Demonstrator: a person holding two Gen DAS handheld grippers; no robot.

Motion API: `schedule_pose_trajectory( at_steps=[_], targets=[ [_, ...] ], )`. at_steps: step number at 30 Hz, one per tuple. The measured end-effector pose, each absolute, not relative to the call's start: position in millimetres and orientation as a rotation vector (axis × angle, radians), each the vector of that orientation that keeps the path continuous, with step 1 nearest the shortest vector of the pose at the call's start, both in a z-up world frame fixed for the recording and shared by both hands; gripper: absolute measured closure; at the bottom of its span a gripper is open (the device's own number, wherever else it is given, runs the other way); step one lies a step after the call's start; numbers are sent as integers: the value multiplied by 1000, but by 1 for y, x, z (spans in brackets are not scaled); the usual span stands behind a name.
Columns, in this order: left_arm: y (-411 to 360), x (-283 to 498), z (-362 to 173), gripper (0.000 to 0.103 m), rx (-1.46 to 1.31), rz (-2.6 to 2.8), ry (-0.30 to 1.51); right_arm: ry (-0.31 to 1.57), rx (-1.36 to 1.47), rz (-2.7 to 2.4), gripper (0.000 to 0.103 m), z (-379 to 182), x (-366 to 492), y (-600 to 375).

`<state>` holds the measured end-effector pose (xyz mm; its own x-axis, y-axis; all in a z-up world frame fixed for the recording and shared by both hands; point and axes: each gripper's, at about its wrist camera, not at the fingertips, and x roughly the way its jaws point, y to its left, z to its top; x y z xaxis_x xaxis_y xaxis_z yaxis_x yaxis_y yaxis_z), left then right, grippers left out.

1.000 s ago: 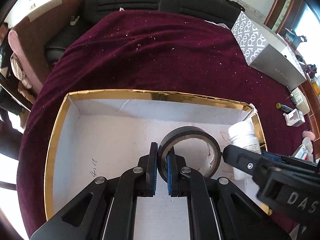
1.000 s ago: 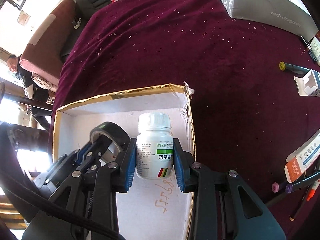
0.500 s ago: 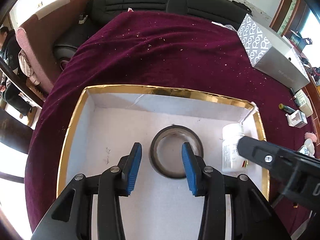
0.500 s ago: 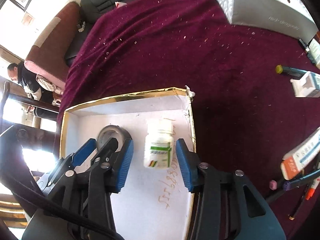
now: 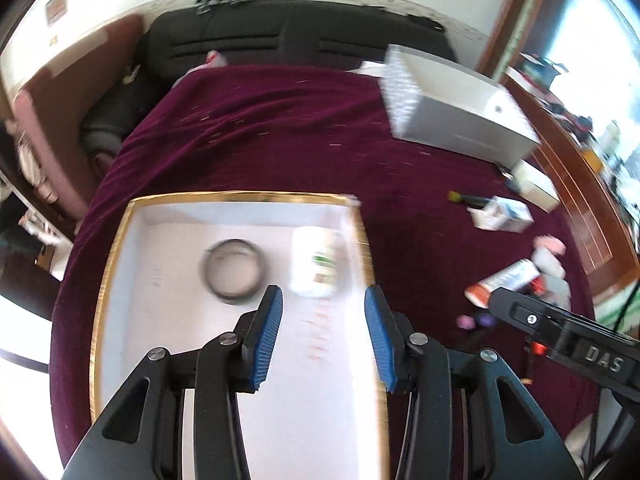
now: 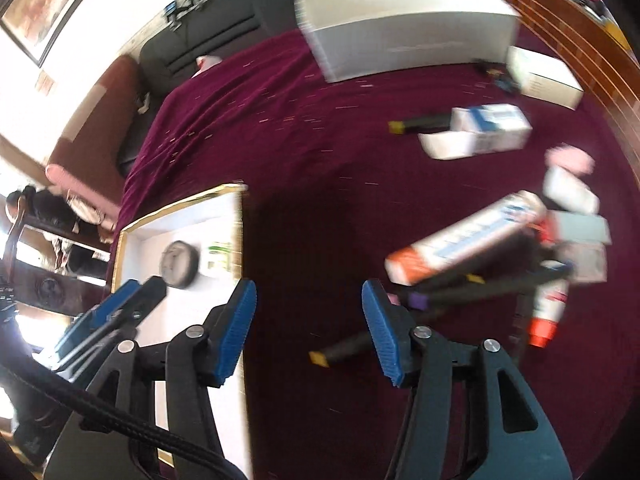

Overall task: Organize objects
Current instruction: 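Grasp yellow-ended black marker with left tool while right tool approaches markers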

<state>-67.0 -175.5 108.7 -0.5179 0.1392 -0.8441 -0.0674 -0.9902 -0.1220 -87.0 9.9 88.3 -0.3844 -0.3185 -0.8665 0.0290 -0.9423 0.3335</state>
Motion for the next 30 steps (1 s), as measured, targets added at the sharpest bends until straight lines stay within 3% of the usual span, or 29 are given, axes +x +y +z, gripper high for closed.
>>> schedule_pose_trajectory(
  at_steps=[11,19,25,30],
  targets=[
    [-92,-49,85,66,-1562,2443,-169,-580,1684,-2542,48,76,-45,176],
    [-46,-42,60,66,-1508,2393,198,-735,1766,-2530,47,52,-25,246],
    [-21,-57,18,66,-1611,2332,322,-689,1771,-2490,47,46,-26,244],
    [-7,-32,23,67,-1586,2178,205,-620,1777,-2460,47,42,-26,237]
  ],
)
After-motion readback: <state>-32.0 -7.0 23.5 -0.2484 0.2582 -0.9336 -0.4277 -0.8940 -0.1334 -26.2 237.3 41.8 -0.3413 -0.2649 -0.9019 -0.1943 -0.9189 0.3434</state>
